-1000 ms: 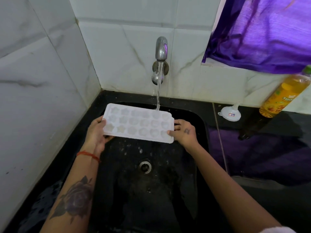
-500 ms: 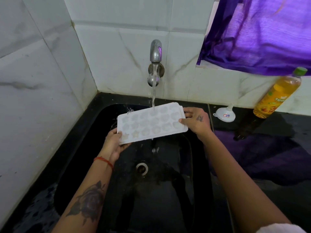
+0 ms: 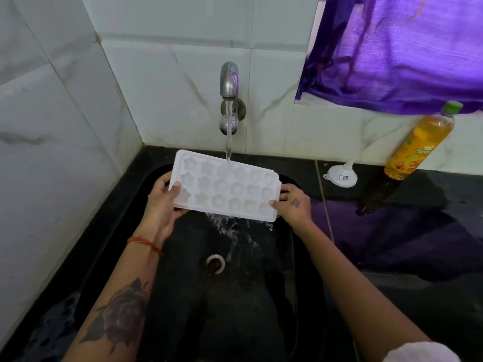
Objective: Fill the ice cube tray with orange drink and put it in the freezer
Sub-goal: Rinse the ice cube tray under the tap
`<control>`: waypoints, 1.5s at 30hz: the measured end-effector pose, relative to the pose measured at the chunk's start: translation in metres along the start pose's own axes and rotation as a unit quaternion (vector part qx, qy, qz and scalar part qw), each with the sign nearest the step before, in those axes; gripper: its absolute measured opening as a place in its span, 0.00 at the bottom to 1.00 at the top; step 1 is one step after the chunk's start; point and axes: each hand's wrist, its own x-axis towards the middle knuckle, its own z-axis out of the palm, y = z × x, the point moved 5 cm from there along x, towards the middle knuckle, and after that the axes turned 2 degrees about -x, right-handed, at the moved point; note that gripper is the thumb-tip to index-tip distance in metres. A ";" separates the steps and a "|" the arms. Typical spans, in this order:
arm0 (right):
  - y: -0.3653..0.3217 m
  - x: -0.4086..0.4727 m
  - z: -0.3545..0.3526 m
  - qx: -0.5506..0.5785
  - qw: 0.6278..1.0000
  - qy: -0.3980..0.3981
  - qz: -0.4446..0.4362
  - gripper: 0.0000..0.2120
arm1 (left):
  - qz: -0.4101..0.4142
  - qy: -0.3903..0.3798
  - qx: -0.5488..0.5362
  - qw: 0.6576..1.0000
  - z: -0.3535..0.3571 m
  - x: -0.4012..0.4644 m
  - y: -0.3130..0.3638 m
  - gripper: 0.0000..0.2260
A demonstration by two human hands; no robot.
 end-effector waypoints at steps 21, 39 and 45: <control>-0.177 0.093 0.057 -0.029 0.996 -0.061 -0.064 0.17 | -0.052 0.119 -0.038 0.991 -0.045 0.014 -0.049 0.12; -0.031 0.028 0.031 -0.015 0.967 -0.243 0.070 0.28 | -0.088 0.122 -0.115 0.982 -0.045 0.013 -0.057 0.13; 0.012 -0.008 0.009 0.068 0.984 -0.165 0.020 0.18 | -0.125 0.082 -0.129 0.980 -0.037 -0.004 -0.075 0.14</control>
